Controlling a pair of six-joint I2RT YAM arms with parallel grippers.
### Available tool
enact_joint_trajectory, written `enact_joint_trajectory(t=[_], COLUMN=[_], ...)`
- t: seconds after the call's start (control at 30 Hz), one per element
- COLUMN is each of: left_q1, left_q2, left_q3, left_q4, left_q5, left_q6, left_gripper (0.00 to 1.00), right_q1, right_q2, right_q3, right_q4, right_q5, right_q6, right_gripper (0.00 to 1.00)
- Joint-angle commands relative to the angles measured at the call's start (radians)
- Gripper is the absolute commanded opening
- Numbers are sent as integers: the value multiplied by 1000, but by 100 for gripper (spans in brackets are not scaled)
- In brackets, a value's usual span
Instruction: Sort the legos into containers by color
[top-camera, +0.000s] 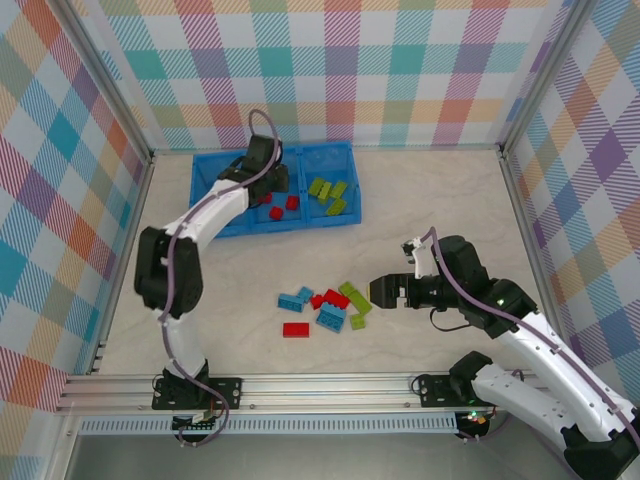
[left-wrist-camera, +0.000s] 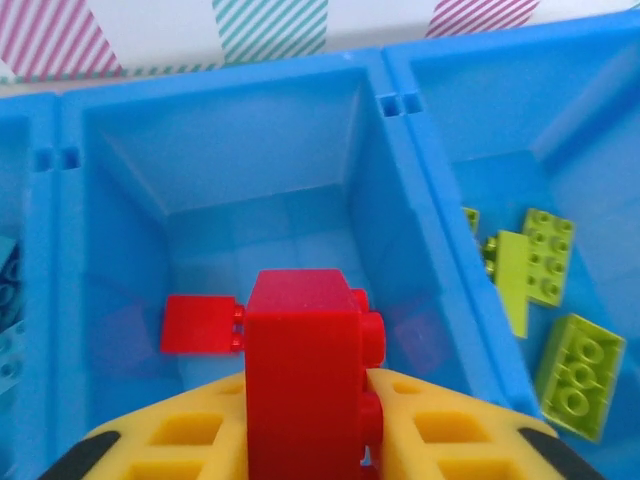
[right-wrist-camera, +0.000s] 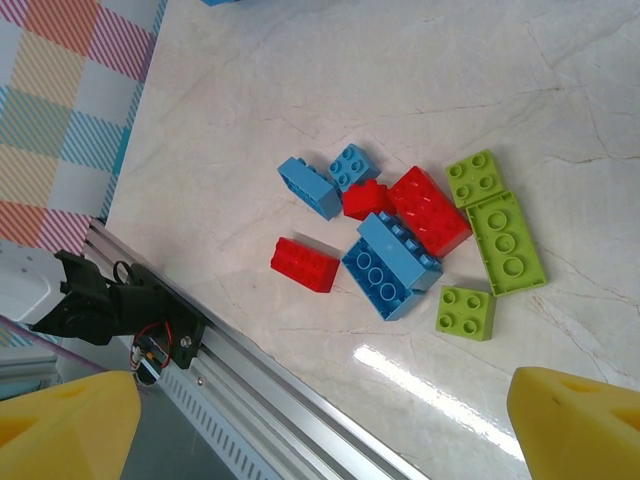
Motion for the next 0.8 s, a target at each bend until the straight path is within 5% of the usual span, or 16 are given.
enact_joint_trajectory(t=[0.0, 0.2, 0.43, 0.77], left_q1=[19, 21, -35, -344], left_q2=[63, 25, -308, -781], left_q3=[119, 164, -137, -612], left_q4=[-66, -95, -33, -202], left_q5=[19, 71, 166, 5], left_q6=[-26, -53, -172, -222], left_gripper=[36, 51, 52, 53], right_q1=[4, 3, 3, 3], right_q2=[-23, -43, -1, 74], right_q3=[35, 27, 2, -35], right_q4=[2, -28, -3, 103], right_q5=[2, 52, 80, 68], right_q6=[15, 22, 21, -12], right_gripper=[95, 95, 96, 98])
